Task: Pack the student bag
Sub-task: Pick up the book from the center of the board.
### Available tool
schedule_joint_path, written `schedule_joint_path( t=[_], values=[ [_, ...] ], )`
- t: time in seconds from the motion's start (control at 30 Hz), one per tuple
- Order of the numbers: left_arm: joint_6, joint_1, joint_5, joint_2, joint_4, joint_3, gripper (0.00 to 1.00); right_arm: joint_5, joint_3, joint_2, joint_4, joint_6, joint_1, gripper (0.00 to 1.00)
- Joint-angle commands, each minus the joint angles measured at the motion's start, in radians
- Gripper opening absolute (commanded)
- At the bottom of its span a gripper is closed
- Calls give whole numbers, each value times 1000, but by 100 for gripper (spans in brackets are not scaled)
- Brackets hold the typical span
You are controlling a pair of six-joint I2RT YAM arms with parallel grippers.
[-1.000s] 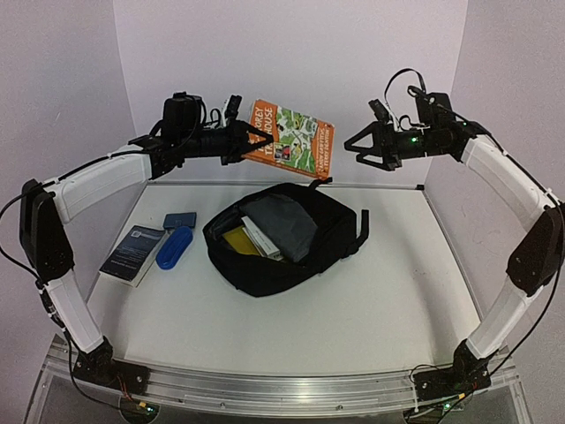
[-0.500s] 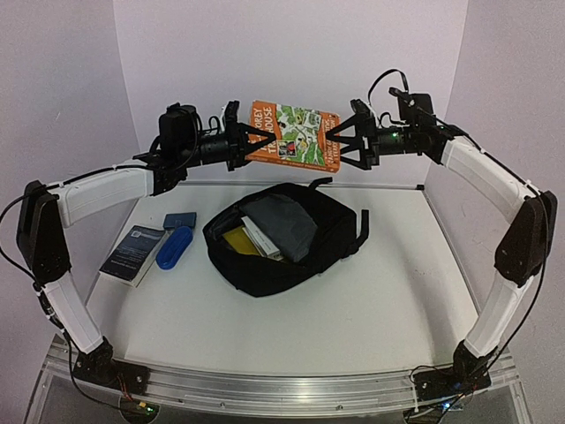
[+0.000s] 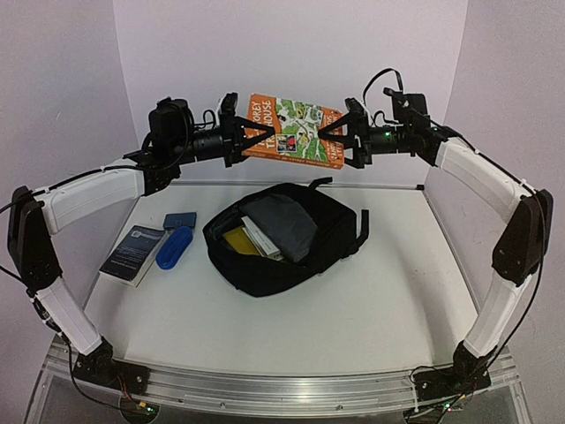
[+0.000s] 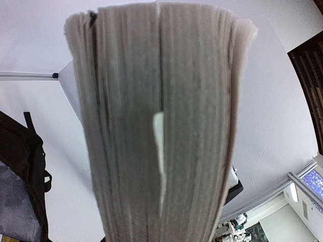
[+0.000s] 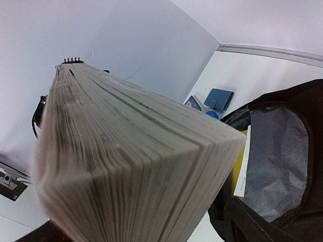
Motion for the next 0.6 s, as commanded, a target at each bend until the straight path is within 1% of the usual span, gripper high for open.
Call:
schedule_joint_path(
  t=[0.0,0.03,0.07,0.13,0.17,0.2,0.27,0.3,0.33,0.37,0.43,0.47,0.57],
  values=[
    [-5,-5,89,-66,91,57,0,-1,13,11,54,18,11,92],
    [-9,-5,101,-59,78,68,0,-22,19,11,57,22,14,89],
    [-10,-5,110,-48,56,83,0,-42,24,11,62,31,16,81],
    [-16,-1,116,-31,12,101,1,-80,32,7,105,79,25,63],
    [-20,3,112,-25,4,104,2,-93,30,0,146,123,27,51],
    [-17,5,98,-23,-9,109,5,-100,23,-7,199,174,29,40],
    [6,10,45,-26,-39,115,11,-101,11,-17,286,264,30,21],
    [19,12,8,-31,-51,113,16,-95,11,-20,310,298,30,11],
    [31,14,-36,-35,-71,110,24,-85,21,-18,335,316,30,2],
    [43,15,-74,-42,-84,104,32,-74,32,-13,345,328,30,0],
    [41,17,-130,-48,-60,73,52,-59,64,1,355,336,30,0],
    [32,17,-135,-46,-38,60,58,-54,79,8,358,339,29,0],
    [24,18,-97,-32,-44,57,67,-13,79,9,356,348,29,0]
  ],
)
